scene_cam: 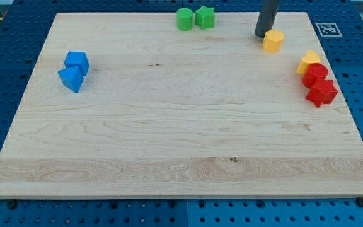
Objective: Push the yellow hexagon towards the top right
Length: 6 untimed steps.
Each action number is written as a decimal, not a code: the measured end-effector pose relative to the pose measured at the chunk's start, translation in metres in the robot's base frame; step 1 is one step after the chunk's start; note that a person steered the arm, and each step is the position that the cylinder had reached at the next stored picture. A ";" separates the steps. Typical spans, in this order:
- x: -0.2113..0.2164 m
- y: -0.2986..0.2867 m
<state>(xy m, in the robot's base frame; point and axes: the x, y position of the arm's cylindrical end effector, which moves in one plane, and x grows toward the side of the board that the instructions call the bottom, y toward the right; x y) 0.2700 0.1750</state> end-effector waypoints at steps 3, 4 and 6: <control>0.005 0.001; 0.016 0.001; 0.018 -0.003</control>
